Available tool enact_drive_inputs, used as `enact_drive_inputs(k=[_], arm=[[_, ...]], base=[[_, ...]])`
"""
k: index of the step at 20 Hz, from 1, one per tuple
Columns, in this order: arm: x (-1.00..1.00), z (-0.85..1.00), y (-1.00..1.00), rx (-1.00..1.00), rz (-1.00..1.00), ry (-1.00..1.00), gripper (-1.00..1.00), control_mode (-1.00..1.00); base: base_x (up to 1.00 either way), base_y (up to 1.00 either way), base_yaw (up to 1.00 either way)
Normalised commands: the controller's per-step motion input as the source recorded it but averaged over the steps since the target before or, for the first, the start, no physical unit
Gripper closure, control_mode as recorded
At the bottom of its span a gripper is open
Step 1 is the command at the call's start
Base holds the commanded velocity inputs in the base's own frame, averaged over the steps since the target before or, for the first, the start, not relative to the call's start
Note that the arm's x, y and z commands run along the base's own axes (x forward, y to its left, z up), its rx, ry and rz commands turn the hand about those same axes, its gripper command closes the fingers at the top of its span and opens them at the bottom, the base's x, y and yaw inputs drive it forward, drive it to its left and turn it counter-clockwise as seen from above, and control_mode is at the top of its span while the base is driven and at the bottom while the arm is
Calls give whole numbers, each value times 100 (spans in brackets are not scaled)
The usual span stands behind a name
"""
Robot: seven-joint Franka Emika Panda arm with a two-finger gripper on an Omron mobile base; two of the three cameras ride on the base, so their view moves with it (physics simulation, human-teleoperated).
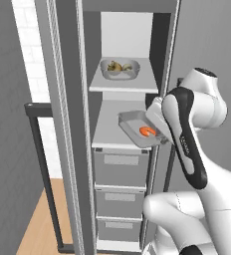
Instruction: Take the meat container that has the shrimp and place it on the second highest rack of the freezer. Then take the vegetable container that has the onion and mushroom and place it on the highest rack of the freezer.
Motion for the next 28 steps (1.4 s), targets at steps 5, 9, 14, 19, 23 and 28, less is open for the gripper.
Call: enact_drive_inputs(k=[5,9,14,19,23,28], arm=[[98,-100,10,-4,-23,0,100,-100],[100,-74,41,-3,-18,0,100,-100],[100,-18,28,-2,-13,6,100,-100],[99,-8,-5,0,-19,11,100,-100],[95,-39,-16,0,-15,7,100,-100],[88,-42,-19,0,-12,3,100,-100]], base=[[0,0,0],[0,0,0],[0,0,0],[0,0,0],[0,0,0],[0,0,0]])
